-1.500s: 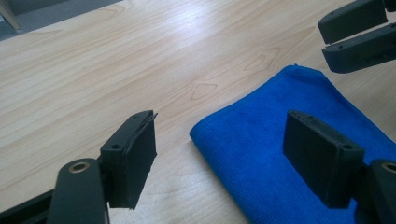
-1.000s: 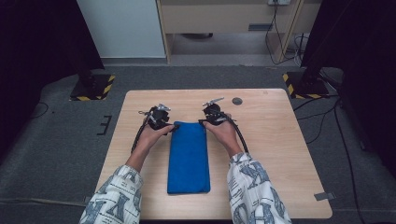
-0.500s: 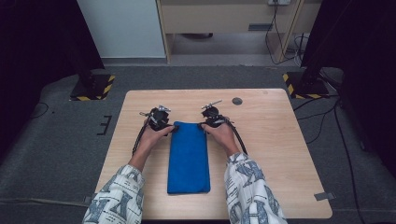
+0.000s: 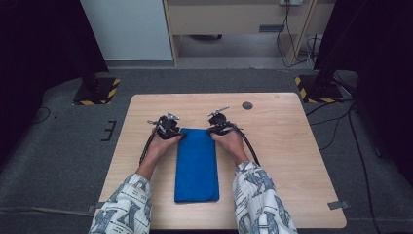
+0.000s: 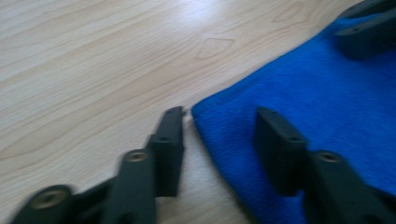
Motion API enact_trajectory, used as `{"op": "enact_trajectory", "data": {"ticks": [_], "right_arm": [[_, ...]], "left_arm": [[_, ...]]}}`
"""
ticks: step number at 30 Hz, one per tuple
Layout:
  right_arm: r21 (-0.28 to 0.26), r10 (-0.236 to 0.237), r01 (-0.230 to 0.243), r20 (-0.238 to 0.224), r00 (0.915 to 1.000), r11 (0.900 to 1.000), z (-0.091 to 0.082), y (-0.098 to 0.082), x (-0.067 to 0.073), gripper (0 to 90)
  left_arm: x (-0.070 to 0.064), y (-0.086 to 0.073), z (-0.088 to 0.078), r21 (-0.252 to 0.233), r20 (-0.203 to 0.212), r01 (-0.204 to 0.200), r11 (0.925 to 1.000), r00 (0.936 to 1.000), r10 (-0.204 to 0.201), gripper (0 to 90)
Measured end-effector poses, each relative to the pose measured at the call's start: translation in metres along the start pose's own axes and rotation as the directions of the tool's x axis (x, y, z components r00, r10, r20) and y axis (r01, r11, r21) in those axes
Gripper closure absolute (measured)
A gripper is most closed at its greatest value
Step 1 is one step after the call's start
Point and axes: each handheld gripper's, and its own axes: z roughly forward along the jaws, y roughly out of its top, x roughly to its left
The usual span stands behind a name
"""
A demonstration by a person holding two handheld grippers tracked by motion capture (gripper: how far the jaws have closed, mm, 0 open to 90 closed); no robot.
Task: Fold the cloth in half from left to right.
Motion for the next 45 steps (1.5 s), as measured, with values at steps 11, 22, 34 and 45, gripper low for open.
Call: {"op": "enact_trajectory", "data": {"ticks": [11,22,34,45], "right_arm": [[-0.018,-0.029,0.029,-0.004,0.9996,0.999,-0.009,0.004,0.005,86.9],[-0.092,-0.051,0.049,-0.012,0.9986,0.995,-0.036,0.016,0.011,87.1],[-0.115,-0.082,0.081,0.003,0.9967,0.990,-0.052,0.029,0.003,87.3],[-0.135,-0.097,0.097,0.008,0.9953,0.986,-0.060,0.036,0.000,87.3]], "left_arm": [[-0.009,0.006,-0.007,-0.014,0.015,-0.008,0.9999,0.9999,0.008,85.1],[-0.014,0.019,-0.029,-0.096,-0.004,0.001,0.9953,1.0000,-0.001,86.2],[-0.017,0.037,-0.042,-0.148,-0.013,-0.012,0.9889,0.9999,0.010,86.5],[-0.017,0.045,-0.048,-0.163,-0.015,-0.032,0.9862,0.9994,0.029,86.5]]}}
